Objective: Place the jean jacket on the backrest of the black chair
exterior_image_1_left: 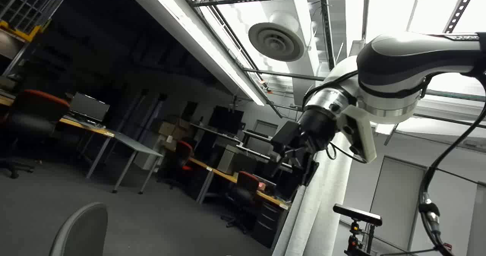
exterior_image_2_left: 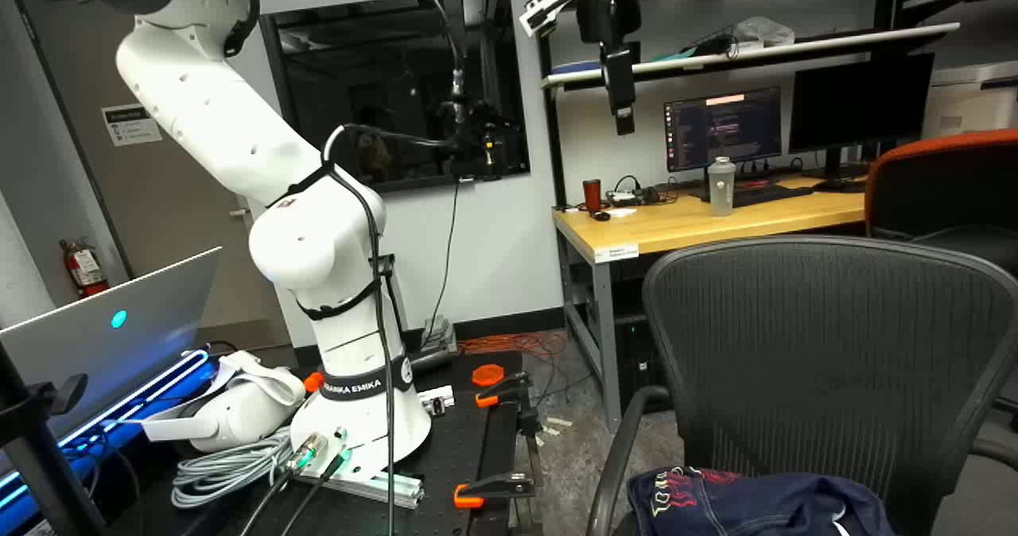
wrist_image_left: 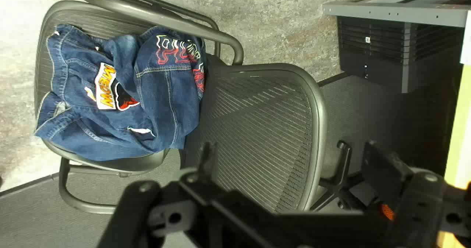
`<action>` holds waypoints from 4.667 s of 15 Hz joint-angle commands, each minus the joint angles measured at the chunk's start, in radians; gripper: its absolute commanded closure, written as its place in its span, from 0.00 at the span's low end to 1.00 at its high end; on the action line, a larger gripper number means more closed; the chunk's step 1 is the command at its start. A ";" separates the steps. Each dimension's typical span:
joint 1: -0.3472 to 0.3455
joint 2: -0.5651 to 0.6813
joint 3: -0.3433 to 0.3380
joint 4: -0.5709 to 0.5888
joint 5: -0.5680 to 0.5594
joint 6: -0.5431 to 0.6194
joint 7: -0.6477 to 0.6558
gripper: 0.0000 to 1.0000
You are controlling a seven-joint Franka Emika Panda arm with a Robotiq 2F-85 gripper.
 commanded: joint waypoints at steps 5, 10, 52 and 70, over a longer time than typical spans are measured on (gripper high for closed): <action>-0.017 0.001 0.013 0.002 0.008 -0.004 -0.007 0.00; -0.017 0.001 0.013 0.002 0.008 -0.004 -0.007 0.00; -0.175 0.550 -0.104 -0.023 -0.280 0.548 -0.148 0.00; -0.218 0.904 -0.047 0.016 -0.108 0.830 -0.379 0.00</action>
